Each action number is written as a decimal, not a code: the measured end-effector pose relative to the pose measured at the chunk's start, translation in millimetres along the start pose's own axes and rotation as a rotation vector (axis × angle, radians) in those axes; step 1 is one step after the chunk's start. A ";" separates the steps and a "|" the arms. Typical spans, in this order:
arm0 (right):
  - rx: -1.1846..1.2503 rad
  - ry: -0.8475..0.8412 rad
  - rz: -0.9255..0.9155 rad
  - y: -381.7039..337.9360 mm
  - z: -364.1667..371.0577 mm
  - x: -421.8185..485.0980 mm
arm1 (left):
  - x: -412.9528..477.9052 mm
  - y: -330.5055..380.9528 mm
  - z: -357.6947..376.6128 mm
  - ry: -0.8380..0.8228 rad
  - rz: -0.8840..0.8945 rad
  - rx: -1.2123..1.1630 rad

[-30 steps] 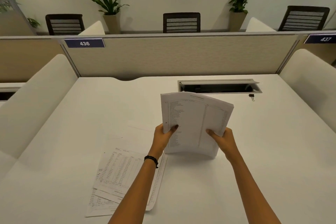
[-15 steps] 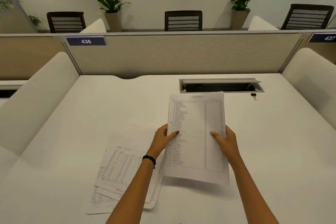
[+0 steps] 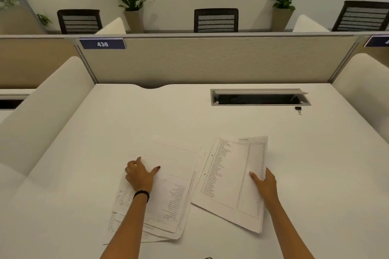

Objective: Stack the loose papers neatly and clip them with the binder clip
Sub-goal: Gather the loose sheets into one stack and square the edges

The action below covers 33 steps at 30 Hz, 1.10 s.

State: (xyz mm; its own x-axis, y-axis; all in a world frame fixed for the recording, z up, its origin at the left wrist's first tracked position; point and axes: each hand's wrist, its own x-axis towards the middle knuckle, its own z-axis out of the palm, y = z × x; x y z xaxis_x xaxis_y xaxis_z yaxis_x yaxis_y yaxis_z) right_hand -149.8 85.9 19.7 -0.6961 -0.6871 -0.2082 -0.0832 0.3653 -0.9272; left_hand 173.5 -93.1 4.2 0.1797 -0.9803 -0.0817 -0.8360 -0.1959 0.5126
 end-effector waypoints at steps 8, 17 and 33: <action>0.019 0.018 0.033 9.7 3.2 -1.5 | 11.8 -0.7 -3.6 -0.031 -0.022 0.088; 0.039 0.018 0.048 10.2 4.0 -4.3 | 24.4 4.5 -13.4 -0.147 -0.035 0.228; 0.348 -0.092 0.122 2.0 -1.8 -11.2 | 6.3 17.8 -13.8 -0.076 0.158 -0.339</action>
State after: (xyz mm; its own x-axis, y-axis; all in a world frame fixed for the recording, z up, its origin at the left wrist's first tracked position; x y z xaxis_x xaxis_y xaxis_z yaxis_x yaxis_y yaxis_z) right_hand -143.5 95.4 20.8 -0.6174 -0.7111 -0.3364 0.2551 0.2236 -0.9407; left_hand 166.9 -102.5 24.6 0.0125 -0.9993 -0.0359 -0.6287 -0.0358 0.7768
